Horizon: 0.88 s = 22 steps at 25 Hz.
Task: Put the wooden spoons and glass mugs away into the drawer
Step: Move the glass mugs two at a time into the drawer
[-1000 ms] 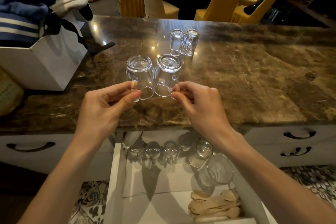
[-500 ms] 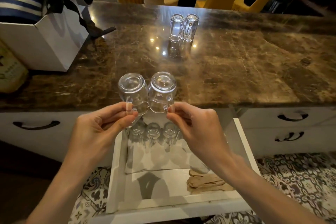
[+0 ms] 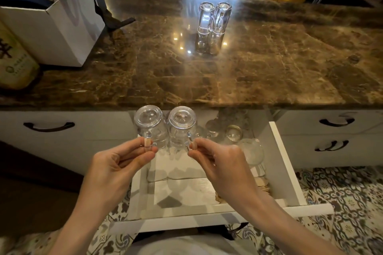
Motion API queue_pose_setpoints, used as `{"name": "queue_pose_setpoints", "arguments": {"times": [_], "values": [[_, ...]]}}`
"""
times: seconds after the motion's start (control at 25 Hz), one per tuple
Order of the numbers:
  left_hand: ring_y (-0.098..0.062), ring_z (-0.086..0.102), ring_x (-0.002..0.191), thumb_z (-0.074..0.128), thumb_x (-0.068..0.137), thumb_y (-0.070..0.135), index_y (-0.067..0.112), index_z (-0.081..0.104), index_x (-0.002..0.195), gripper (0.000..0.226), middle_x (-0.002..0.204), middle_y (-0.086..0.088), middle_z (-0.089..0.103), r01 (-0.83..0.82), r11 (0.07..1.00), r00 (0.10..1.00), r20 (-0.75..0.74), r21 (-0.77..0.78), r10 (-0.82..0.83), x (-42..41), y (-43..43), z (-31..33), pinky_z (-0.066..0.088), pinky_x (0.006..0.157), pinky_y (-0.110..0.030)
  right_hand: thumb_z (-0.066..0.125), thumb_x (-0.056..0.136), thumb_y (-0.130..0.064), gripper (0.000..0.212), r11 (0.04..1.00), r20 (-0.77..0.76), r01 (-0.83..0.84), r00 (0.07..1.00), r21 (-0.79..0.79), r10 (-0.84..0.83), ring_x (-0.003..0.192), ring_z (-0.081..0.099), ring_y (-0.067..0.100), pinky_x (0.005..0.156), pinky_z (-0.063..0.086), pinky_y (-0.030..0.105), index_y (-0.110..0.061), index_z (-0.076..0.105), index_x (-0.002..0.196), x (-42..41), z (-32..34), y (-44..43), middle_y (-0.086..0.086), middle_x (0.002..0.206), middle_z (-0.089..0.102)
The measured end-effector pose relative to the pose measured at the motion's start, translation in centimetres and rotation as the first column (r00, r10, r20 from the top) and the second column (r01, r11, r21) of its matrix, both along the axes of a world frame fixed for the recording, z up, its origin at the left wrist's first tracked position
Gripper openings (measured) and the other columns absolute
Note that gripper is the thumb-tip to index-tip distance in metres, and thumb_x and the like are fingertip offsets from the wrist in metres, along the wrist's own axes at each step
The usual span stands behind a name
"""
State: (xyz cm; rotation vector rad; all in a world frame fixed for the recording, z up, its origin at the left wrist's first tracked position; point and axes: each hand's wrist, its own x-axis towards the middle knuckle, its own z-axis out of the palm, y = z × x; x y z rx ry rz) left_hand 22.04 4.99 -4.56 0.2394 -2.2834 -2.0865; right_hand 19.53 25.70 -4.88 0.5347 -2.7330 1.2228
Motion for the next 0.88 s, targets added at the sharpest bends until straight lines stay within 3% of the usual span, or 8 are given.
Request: {"name": "queue_pose_setpoints", "arguments": {"times": [0.16, 0.4, 0.64, 0.76, 0.88], "values": [[-0.003, 0.070, 0.086, 0.071, 0.067, 0.017, 0.027, 0.068, 0.094, 0.028, 0.086, 0.009, 0.075, 0.057, 0.998, 0.996, 0.074, -0.035, -0.055, 0.8, 0.0, -1.3, 0.050, 0.074, -0.007, 0.067, 0.087, -0.024, 0.011, 0.999, 0.108, -0.034, 0.994, 0.008, 0.033, 0.063, 0.066, 0.014, 0.062, 0.053, 0.036, -0.013, 0.066, 0.084, 0.8, -2.0, 0.5, -0.001, 0.070, 0.070], [-0.003, 0.069, 0.081, 0.073, 0.071, 0.024, 0.021, 0.070, 0.090, 0.020, 0.085, 0.007, 0.074, 0.179, 0.969, 0.965, 0.223, -0.170, -0.139, 1.2, 0.3, -4.0, 0.053, 0.075, -0.017, 0.067, 0.087, -0.027, 0.012, 0.992, 0.342, -0.098, 0.938, 0.081, 0.065, 0.068, 0.067, 0.012, 0.069, 0.054, 0.032, -0.017, 0.066, 0.080, 0.4, -5.4, 1.9, -0.002, 0.071, 0.071], [0.001, 0.069, 0.076, 0.079, 0.072, 0.016, 0.020, 0.066, 0.086, 0.019, 0.075, 0.011, 0.074, 0.258, 0.905, 0.933, 0.330, -0.338, -0.143, -0.1, 1.0, -6.9, 0.055, 0.080, -0.026, 0.066, 0.087, -0.017, 0.019, 0.978, 0.455, -0.177, 0.884, 0.107, 0.110, 0.053, 0.054, -0.002, 0.055, 0.038, 0.010, -0.010, 0.062, 0.070, -1.5, -7.8, 2.2, -0.001, 0.061, 0.062], [-0.001, 0.069, 0.078, 0.079, 0.072, 0.015, 0.018, 0.066, 0.088, 0.021, 0.076, 0.008, 0.075, 0.289, 0.885, 0.915, 0.377, -0.366, -0.143, -0.9, 1.4, -8.1, 0.055, 0.081, -0.028, 0.067, 0.086, -0.015, 0.020, 0.979, 0.504, -0.169, 0.859, 0.115, 0.089, 0.052, 0.047, 0.001, 0.056, 0.038, 0.013, -0.007, 0.061, 0.068, -2.2, -8.7, 2.0, 0.002, 0.058, 0.059], [0.000, 0.069, 0.074, 0.079, 0.073, 0.015, 0.022, 0.064, 0.084, 0.020, 0.074, 0.008, 0.074, 0.270, 0.882, 0.919, 0.375, -0.386, -0.118, -1.6, 2.1, -8.8, 0.056, 0.077, -0.025, 0.067, 0.085, -0.015, 0.023, 0.982, 0.535, -0.154, 0.842, 0.109, 0.072, 0.052, 0.051, -0.002, 0.060, 0.042, 0.015, -0.016, 0.060, 0.063, -2.7, -9.2, 1.6, -0.007, 0.057, 0.058]]}}
